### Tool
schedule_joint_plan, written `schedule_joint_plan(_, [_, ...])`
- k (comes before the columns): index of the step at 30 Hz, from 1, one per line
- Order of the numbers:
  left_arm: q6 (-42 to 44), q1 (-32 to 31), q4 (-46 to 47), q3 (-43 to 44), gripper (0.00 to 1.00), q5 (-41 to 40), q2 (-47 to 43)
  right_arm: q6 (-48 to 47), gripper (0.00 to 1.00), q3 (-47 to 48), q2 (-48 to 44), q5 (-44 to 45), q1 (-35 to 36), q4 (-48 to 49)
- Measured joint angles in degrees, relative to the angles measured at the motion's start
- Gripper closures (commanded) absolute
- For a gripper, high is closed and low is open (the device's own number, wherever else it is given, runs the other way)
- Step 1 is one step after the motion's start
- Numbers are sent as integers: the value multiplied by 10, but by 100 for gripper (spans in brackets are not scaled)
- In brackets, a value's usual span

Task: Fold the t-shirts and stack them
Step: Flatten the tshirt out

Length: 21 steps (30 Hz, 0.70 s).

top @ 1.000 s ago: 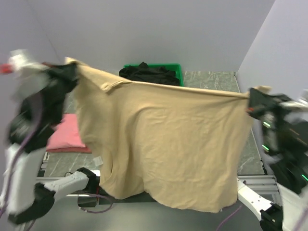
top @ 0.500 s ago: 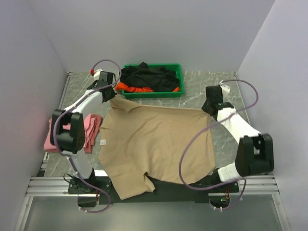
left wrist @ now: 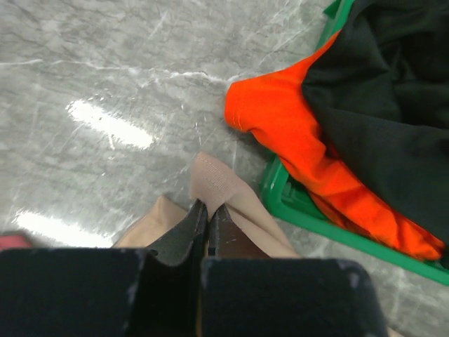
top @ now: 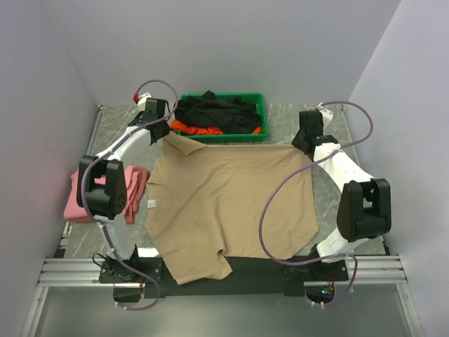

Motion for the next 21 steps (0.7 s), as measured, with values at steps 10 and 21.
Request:
schedule_joint_plan(10, [-19,0,0,-65,99,0,-154,-6,100,-13,-84,9,-6,-4])
schedule_joint_plan(21, [-66,-5,-84,-138,99,-29,-315,-16,100,-58,-260,-17,-6,-61])
